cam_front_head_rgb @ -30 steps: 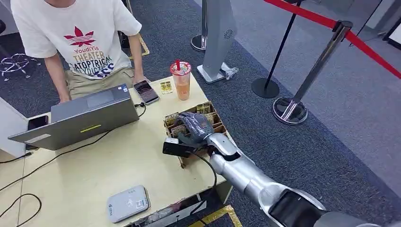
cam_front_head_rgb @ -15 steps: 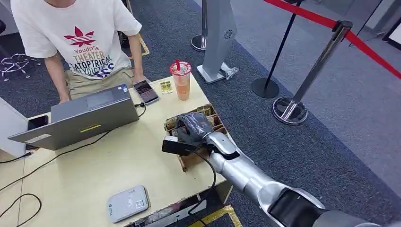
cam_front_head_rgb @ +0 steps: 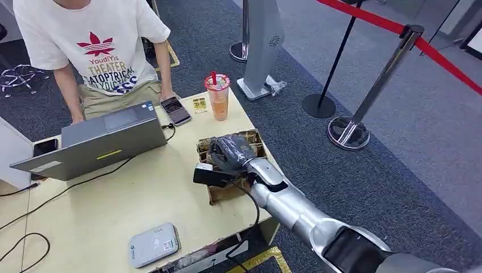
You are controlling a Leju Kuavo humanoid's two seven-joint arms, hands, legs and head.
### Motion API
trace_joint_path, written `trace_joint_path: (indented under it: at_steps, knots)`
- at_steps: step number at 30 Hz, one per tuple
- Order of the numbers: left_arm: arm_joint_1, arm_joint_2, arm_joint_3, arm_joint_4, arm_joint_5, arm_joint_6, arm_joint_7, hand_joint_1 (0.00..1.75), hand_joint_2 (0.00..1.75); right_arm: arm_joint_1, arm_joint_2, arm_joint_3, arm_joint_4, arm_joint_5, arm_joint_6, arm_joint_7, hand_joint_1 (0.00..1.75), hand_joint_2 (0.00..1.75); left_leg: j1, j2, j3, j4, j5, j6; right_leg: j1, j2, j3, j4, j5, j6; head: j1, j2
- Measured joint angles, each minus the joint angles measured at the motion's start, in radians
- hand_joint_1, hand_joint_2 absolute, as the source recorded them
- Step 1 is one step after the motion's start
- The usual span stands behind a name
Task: Pass the card to the sensor for recognition and then transmit it.
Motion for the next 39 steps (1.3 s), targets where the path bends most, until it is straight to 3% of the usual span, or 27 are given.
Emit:
trace_joint_path:
  at_steps: [17,19,20,22,23,32,36,39]
  knots:
    - [-0.002,0.000,0.000,0.000,-0.001,-0.001,0.000,0.00,0.00,0.000,0.000,-0.002,-0.003,0.000,0.005,0.004,1.69,1.75,0.000,0.000,0.000,0.000,0.000,0.000,0.000,0.000,0.000,0.000,0.000,0.000,0.000,0.000]
    - [-0.003,0.000,0.000,0.000,-0.002,-0.001,0.000,0.00,0.00,0.000,-0.001,-0.002,-0.004,0.000,0.006,0.004,1.62,1.75,0.000,0.000,0.000,0.000,0.000,0.000,0.000,0.000,0.000,0.000,0.000,0.000,0.000,0.000]
    - [-0.003,0.000,0.000,0.000,-0.002,-0.001,0.000,0.00,0.00,0.000,-0.002,-0.002,-0.004,0.000,0.006,0.004,1.43,1.75,0.000,0.000,0.000,0.000,0.000,0.000,0.000,0.000,0.000,0.000,0.000,0.000,0.000,0.000]
    - [-0.004,0.000,0.000,0.000,-0.002,-0.001,0.000,0.00,0.00,0.000,-0.003,-0.003,-0.004,-0.002,0.006,0.004,0.80,1.75,0.000,0.000,0.000,0.000,0.000,0.000,0.000,0.000,0.000,0.000,0.000,0.000,0.000,0.000]
    - [-0.004,0.000,0.000,0.000,-0.002,-0.001,0.000,0.00,0.00,0.000,-0.004,-0.004,-0.004,-0.002,0.006,0.004,0.70,1.75,0.000,0.000,0.000,0.000,0.000,0.000,0.000,0.000,0.000,0.000,0.000,0.000,0.000,0.000]
    - [-0.005,0.000,0.000,0.000,-0.006,-0.003,0.000,0.00,0.00,-0.001,-0.011,-0.005,-0.034,-0.004,0.006,-0.004,0.59,1.75,0.000,0.000,0.000,0.000,0.000,0.000,0.000,0.000,0.000,0.000,0.000,0.000,0.000,0.000]
    - [-0.006,0.000,0.000,0.000,-0.007,-0.003,0.000,0.00,0.00,-0.001,-0.014,-0.005,-0.065,-0.004,0.006,-0.005,0.63,1.75,0.000,0.000,0.000,0.000,0.000,0.000,0.000,0.000,0.000,0.000,0.000,0.000,0.000,0.000]
    - [-0.006,0.000,0.000,0.000,-0.006,-0.003,0.000,0.00,0.00,0.000,-0.016,-0.005,-0.085,-0.004,0.006,-0.005,0.80,1.75,0.000,0.000,0.000,0.000,0.000,0.000,0.000,0.000,0.000,0.000,0.000,0.000,0.000,0.000]
